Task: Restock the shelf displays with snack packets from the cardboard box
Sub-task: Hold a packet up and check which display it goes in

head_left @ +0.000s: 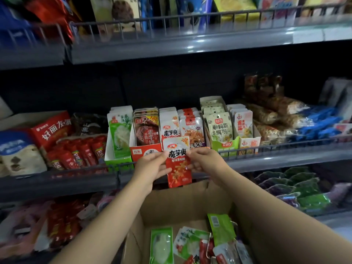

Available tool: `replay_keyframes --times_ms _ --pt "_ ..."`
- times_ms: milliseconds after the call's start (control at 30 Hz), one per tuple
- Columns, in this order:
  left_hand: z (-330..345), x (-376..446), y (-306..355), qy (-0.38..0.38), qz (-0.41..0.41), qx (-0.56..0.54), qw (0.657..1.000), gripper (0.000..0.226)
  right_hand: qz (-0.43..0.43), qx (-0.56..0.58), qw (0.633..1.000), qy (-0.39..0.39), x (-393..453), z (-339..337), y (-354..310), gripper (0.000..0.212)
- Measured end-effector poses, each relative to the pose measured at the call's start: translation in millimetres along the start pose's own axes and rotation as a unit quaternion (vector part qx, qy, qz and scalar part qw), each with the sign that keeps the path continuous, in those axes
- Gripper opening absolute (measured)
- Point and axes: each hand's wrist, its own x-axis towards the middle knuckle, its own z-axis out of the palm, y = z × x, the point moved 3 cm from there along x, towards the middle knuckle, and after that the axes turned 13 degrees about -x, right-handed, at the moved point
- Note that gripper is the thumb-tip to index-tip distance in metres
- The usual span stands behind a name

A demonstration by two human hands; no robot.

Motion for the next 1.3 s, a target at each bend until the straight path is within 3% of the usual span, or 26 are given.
replay_keyframes --times_ms 167,300,500,667,833,867,967,1133,1300 --pt "17 31 48 -0.028 0.053 0.018 0.998 0.011 -0.037 0.022 0.998 0.041 33 -5 -41 0.011" --pt "29 58 73 -0.029 0.083 0.028 0.996 0.029 -0.068 0.025 0.995 0.073 61 -10 -65 0.015" --pt "33 90 78 0.003 0.107 0.059 0.993 0.020 -0.076 -0.019 0.988 0.135 98 -7 -68 0.008" --pt "28 98 70 0.061 0.177 0.244 0.951 0.025 -0.063 -0.092 0.984 0.142 113 -1 -49 0.016" --pt "24 96 58 0.086 0.174 0.382 0.904 0.020 -0.031 -0.123 0.984 0.128 122 3 -25 0.007" --pt "23 97 56 0.089 0.173 0.387 0.902 0.019 -0.028 -0.127 0.983 0.128 120 4 -22 0.002" --pt "22 98 53 0.094 0.173 0.392 0.898 0.020 -0.029 -0.135 0.982 0.133 121 3 -18 0.019" --pt "24 87 50 0.080 0.225 0.352 0.905 0.026 -0.061 -0.151 0.976 0.141 109 1 -21 0.026" --pt "27 44 29 0.056 0.289 0.329 0.897 0.016 -0.109 -0.203 0.958 0.169 71 -1 -11 0.019"
